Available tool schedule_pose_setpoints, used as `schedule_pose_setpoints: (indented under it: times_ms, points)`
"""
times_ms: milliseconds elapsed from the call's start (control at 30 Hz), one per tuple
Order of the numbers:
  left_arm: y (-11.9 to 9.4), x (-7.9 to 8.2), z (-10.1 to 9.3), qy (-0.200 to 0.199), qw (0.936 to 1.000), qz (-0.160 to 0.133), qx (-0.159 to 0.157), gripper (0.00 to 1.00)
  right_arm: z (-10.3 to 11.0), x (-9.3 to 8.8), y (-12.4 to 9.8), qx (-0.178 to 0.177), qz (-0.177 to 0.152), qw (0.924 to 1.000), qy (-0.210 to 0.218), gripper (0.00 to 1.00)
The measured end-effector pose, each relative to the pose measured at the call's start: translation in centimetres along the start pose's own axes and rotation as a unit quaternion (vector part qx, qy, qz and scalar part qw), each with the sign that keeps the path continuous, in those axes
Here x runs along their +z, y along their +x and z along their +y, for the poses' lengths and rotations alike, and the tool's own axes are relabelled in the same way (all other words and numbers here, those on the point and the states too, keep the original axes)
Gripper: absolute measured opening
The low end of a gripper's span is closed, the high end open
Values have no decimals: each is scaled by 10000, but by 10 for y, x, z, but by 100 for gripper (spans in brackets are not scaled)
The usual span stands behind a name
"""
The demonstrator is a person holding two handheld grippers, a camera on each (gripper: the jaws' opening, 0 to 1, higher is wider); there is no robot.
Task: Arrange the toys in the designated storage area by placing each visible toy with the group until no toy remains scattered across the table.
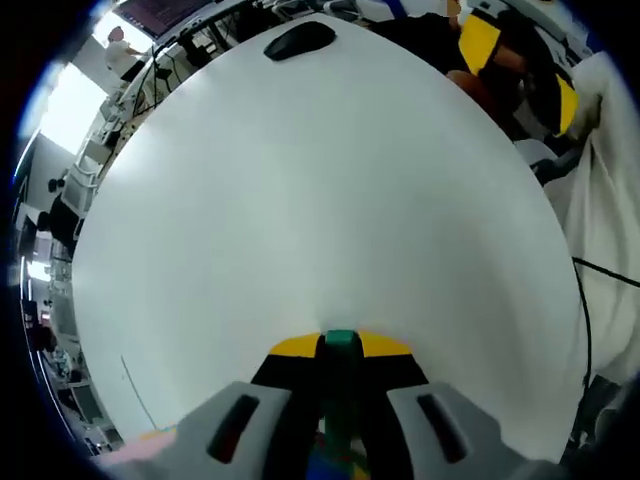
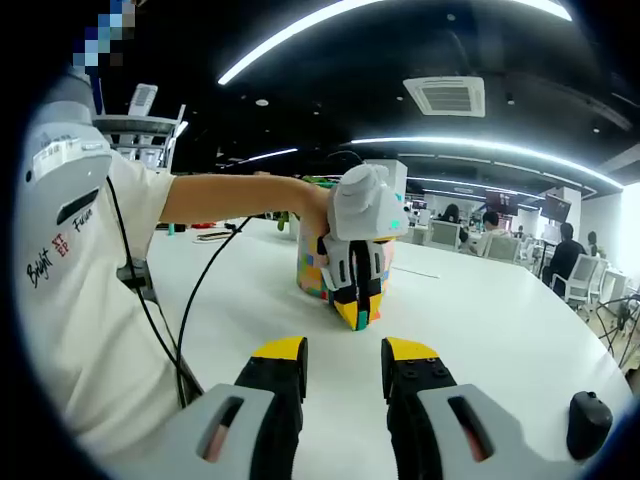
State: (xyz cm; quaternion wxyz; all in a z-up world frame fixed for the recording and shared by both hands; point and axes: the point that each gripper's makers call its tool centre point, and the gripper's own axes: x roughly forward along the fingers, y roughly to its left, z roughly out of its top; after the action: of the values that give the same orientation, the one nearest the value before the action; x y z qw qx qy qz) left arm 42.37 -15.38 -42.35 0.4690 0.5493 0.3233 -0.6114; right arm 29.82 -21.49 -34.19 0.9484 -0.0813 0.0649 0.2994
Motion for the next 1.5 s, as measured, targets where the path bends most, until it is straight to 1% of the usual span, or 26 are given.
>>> schedule_pose_setpoints:
  times_ms: [100,233,300,333,400,467,500,533,567,633,667,733,767,800,833,967,1033,1100,1167,1233,1267,1300,1367,1400,1467,1500]
  points:
    - [1,0,-1,113,9999,77,-46,11,3,-2,3,33,14,10000,13,30]
    - [2,1,-2,194,9991,362,-102,11,9,-1,6,118,11,9999,-1,30]
    - [1,-1,-1,-25,9988,492,-50,11,12,0,7,163,8,9999,-29,30]
    - [1,-3,0,-315,9977,601,45,11,13,0,7,183,-2,9998,-50,30]
    - [1,-2,1,-314,9979,547,152,10,13,0,5,204,-55,9998,-50,30]
    - [-1,0,3,-197,9979,301,536,10,5,-3,4,120,-27,9999,15,30]
    - [-2,0,-4,-207,9974,254,636,10,-1,-4,4,35,18,10000,55,30]
    - [-3,-1,-6,-242,9971,203,690,10,-2,-4,4,12,31,10000,54,29]
    - [-3,-2,-6,-444,9959,182,772,10,-2,-3,3,-15,43,10000,29,29]
    - [-8,-3,-6,-515,9953,112,814,10,-1,4,0,-56,8,10000,-46,29]
    - [-10,1,-5,-613,9941,-42,899,10,-1,6,-2,-74,-9,9999,-83,29]
    - [-19,4,-16,-836,9928,-322,792,10,0,10,-2,-96,-28,9999,-135,29]
    - [-25,11,-22,-890,9915,-569,765,10,1,11,-2,-100,-36,9998,-162,29]
    - [-34,18,-27,-913,9884,-868,849,10,2,13,-2,-91,-43,9998,-194,29]
    - [-42,16,-24,-918,9866,-999,906,10,2,14,-1,-84,-45,9997,-214,29]
    - [-64,24,-27,-1002,9744,-1628,1187,10,4,17,0,-42,-63,9995,-294,29]
    - [-83,29,-27,-1251,9582,-2239,1269,10,6,20,0,-21,-85,9994,-335,29]
    - [-94,30,-28,-1334,9483,-2569,1302,10,7,21,0,-13,-102,9993,-350,29]
    - [-112,31,-31,-1523,9308,-3047,1321,10,8,20,-1,-20,-111,9992,-374,29]
    - [-125,29,-33,-1674,9185,-3315,1358,10,6,19,-1,-48,-148,9994,-320,30]
    - [-129,28,-34,-1681,9155,-3395,1356,10,6,18,-1,-52,-158,9995,-286,30]
    - [-135,28,-36,-1660,9101,-3541,1370,11,5,18,-1,-67,-166,9995,-244,30]
    - [-137,27,-36,-1652,9088,-3577,1370,11,6,17,0,-72,-175,9996,-185,30]
    - [-146,17,-44,-1614,9071,-3658,1316,11,6,17,1,-68,-180,9997,-173,30]
    - [-161,14,-44,-1727,8853,-4114,1307,11,8,15,4,-5,-153,9998,-162,30]
    - [-171,8,-43,-1816,8731,-4340,1282,11,9,14,6,13,-120,9997,-191,30]
